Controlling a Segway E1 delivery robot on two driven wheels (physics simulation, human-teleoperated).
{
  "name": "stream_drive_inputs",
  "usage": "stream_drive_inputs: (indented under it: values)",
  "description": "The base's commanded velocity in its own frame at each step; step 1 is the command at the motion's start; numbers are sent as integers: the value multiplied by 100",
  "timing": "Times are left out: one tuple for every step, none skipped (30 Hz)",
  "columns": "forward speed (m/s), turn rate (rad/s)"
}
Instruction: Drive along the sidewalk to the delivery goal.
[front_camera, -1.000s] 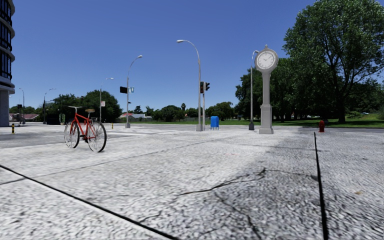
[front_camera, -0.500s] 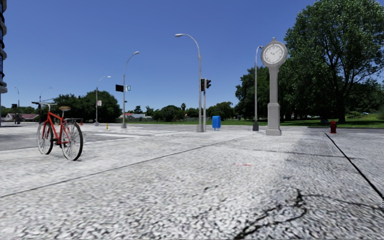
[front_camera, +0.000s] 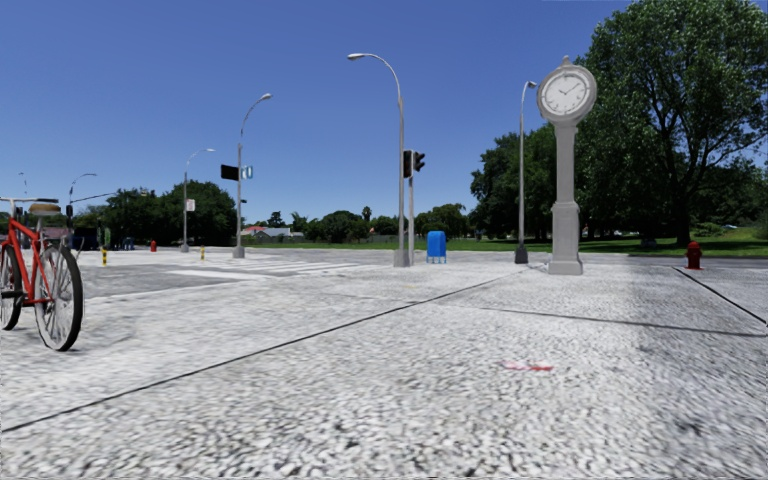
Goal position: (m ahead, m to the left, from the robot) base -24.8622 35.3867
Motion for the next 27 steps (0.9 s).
stream_drive_inputs:
  values:
    - [198, 0]
    - [198, 0]
    - [198, 0]
    - [198, 0]
    - [198, 0]
    - [198, 0]
    - [198, 0]
    - [198, 0]
    - [198, 0]
    - [198, 0]
    - [198, 0]
    - [198, 0]
    - [197, 0]
    - [197, 0]
    - [197, 0]
    - [197, 0]
    - [197, 0]
    - [197, 0]
    - [197, 0]
    - [197, 0]
    - [197, 0]
    - [197, 0]
    - [197, 0]
    - [197, 0]
    - [197, 0]
    - [197, 0]
    - [198, 0]
